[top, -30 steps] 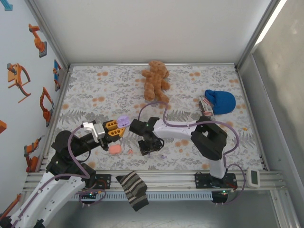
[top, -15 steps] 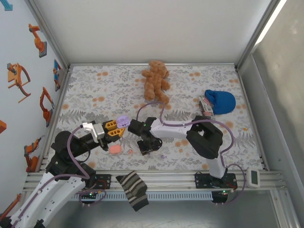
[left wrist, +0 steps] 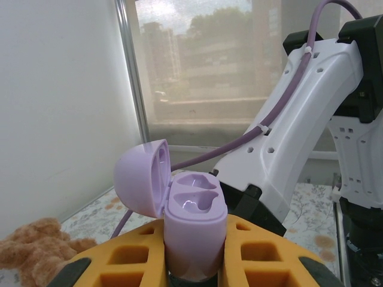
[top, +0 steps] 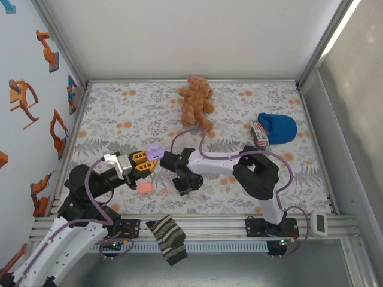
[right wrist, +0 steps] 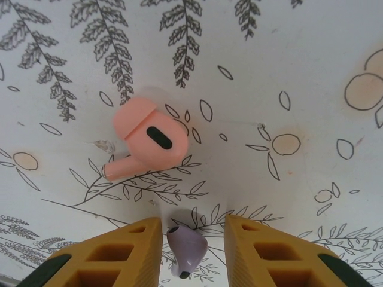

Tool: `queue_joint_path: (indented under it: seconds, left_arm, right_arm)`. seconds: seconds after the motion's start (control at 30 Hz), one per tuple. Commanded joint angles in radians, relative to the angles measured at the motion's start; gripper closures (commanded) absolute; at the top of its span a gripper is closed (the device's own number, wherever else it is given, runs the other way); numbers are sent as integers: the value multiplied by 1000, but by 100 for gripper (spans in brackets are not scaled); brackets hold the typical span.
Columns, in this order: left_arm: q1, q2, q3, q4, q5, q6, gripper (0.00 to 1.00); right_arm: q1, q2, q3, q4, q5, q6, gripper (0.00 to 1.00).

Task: Insert wireless bluetooth earbuds into charging case

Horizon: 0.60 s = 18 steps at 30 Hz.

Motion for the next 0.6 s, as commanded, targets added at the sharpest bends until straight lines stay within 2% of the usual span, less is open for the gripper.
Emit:
queue_joint_path:
  seconds: [0.0,0.3,0.57]
  left_arm:
    - [-6,-10,-4,10,-5,16,98]
    - [-5,-10,-2,7,-10,17,98]
    - [-5,-10,-3,7,-12,18,98]
  right_arm:
    - [22,31,10,-67,8,-6,68]
    - [31,53,27,-67,35,-8,70]
    - [30,18,6,-58,50,-18,80]
